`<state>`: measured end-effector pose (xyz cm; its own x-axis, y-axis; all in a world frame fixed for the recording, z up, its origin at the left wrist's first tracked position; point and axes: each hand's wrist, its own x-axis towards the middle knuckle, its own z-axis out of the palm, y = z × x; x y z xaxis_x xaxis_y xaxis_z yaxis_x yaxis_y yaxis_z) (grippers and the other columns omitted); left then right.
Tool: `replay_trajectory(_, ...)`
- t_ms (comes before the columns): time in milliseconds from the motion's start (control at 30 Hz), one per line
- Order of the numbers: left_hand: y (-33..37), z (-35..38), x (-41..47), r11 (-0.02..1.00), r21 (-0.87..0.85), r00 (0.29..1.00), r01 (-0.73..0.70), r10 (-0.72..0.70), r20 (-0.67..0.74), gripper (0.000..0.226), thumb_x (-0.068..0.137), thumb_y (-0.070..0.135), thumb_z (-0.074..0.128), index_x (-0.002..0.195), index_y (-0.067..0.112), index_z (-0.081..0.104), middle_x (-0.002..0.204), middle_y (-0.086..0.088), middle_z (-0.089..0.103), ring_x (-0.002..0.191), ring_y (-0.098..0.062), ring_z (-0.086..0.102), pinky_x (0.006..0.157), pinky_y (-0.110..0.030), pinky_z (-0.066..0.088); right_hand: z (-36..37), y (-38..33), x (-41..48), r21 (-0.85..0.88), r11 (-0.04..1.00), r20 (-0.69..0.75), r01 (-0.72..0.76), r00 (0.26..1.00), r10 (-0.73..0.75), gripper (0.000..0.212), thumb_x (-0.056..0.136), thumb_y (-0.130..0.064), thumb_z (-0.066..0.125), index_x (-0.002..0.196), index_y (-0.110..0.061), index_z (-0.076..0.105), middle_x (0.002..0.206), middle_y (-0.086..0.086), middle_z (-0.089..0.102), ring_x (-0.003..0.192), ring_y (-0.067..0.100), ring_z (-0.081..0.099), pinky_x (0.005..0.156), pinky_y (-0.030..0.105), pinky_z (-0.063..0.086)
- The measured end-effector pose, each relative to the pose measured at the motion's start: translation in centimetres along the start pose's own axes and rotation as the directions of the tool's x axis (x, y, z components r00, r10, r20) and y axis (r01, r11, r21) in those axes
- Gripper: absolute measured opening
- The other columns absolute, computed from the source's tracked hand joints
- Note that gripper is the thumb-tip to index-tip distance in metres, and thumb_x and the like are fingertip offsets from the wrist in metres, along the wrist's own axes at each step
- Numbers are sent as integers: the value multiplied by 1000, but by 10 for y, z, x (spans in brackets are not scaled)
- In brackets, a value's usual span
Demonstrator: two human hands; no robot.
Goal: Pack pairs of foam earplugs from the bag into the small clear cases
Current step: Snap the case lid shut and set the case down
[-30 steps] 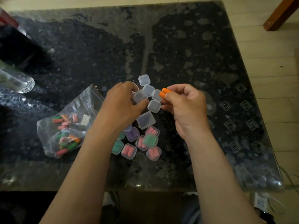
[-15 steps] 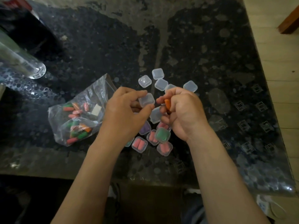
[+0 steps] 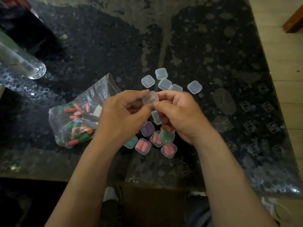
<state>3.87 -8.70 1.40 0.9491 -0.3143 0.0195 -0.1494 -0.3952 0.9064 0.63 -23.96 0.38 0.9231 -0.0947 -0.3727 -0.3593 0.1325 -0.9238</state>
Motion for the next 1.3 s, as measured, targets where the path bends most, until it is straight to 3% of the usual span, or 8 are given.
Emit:
replay_trajectory(333,-1,-5,-3,996,61,997,-65,62,56,36,85,5,78,115,23,72,106,6,74,92,4,72,79,-8,54,0,7,2,-233,963,-24,135,989,-144,17,91,-8,63,102,-18,72,58,-1,54,49,10,46,46,26,40)
replay_trajectory(467,-8,-3,0,986,139,996,-88,83,40,45,83,3,80,121,24,65,113,15,59,97,3,66,78,-9,54,0,6,3,-292,950,-48,111,990,-131,17,90,-11,63,102,-20,70,54,-9,55,49,6,49,48,27,42)
replay_trajectory(533,-12,-1,2,964,232,991,-131,129,22,47,82,-2,80,123,17,66,113,15,53,97,5,61,79,-6,52,0,7,4,-260,963,-54,69,995,-86,8,95,-19,62,97,-19,70,50,-13,55,46,1,49,49,26,41)
replay_trajectory(633,-11,5,-1,941,263,977,-213,209,43,45,81,-4,77,122,12,67,114,10,51,99,2,60,82,-9,53,2,8,5,-213,976,-61,51,996,-65,25,100,-33,60,87,-15,69,48,-13,54,43,2,47,49,28,38)
replay_trajectory(933,1,9,-2,974,153,979,-165,181,-97,19,89,-2,72,95,15,76,94,6,63,87,12,61,70,-1,46,5,6,5,-30,996,-43,83,996,-84,20,85,-25,57,93,-10,68,54,-9,54,50,10,46,47,29,37)
replay_trajectory(1100,2,5,-3,996,-60,995,-62,57,-77,19,87,6,78,101,19,73,99,2,74,94,-4,72,76,-14,57,2,6,4,18,992,-23,129,991,-128,14,93,-15,57,100,-12,69,57,-12,59,52,7,50,50,32,42)
replay_trajectory(1200,-1,1,-2,992,-32,991,-126,125,-40,16,89,9,75,99,21,77,104,2,76,97,-16,74,82,-32,62,2,8,5,9,988,-15,156,988,-156,18,92,-19,58,104,-14,71,61,-8,60,54,9,51,52,35,44)
replay_trajectory(1300,-2,0,-3,993,-36,993,-117,116,-20,15,89,3,75,100,12,80,105,1,77,95,-13,75,83,-36,63,2,10,5,-35,983,-24,180,983,-181,19,93,-19,59,106,-14,71,68,0,60,57,11,53,58,37,46)
